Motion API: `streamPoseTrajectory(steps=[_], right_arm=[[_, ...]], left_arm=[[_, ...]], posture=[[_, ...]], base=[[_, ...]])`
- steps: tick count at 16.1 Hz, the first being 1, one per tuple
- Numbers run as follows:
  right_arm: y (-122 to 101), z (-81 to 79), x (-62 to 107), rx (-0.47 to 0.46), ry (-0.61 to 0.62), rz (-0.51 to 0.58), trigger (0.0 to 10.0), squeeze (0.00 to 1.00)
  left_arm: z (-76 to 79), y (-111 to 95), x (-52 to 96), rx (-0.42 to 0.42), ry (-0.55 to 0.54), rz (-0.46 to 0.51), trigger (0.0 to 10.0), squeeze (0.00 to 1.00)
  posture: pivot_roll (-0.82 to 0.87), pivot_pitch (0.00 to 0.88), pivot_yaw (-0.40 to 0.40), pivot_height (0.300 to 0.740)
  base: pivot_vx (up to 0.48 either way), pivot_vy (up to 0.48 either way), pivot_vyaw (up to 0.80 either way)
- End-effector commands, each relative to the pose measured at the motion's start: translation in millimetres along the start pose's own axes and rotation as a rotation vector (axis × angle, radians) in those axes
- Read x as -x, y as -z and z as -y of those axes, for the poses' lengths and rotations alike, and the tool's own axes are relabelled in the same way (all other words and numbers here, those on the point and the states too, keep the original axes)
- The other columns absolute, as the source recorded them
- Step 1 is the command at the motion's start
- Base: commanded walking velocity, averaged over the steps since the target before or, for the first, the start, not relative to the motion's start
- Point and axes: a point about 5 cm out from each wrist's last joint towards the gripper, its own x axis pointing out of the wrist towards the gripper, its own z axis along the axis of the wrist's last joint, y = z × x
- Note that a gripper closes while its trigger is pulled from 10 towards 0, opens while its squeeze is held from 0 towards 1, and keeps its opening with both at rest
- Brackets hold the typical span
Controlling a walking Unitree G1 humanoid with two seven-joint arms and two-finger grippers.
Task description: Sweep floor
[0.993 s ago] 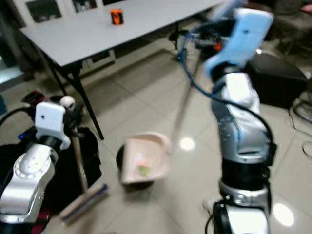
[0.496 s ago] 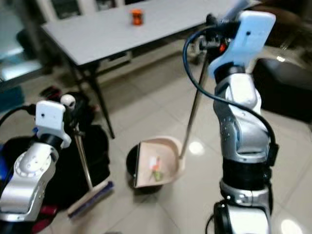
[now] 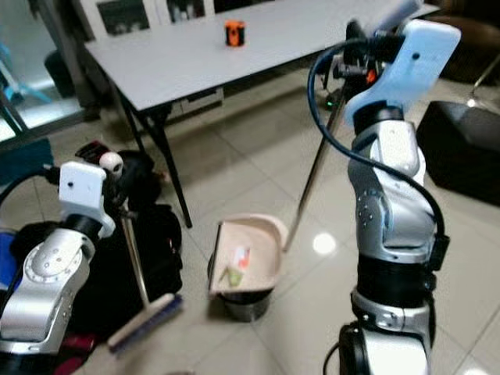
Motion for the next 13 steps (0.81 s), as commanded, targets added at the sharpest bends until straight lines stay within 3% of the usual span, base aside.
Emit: streamPoseTrajectory(steps=[1, 6, 13], right_arm=[[-8.7, -5.8, -0.9, -0.041, -0.019, 0.050, 10.0, 0.00], [-9.7, 5.2, -1.2, -0.023, 0.021, 0.060, 10.0, 0.00], [-8.7, 3.0, -2.6, 0.034, 0.026, 0.103, 10.0, 0.00]], left_arm=[[-5.6, -7.1, -1.2, -0.038, -0.022, 0.023, 10.0, 0.00], [-5.3, -5.4, -1.3, -0.022, -0.017, 0.009, 10.0, 0.00], [-4.4, -5.0, -1.4, -0.022, -0.010, 0.005, 10.0, 0.00]], posture=[[0.04, 0.030, 0.076, 0.740], [0.04, 0.031, 0.078, 0.740], [0.04, 0.026, 0.082, 0.740]], base=[[0.000, 0.000, 0.00], [0.000, 0.000, 0.00], [0.000, 0.000, 0.00]])
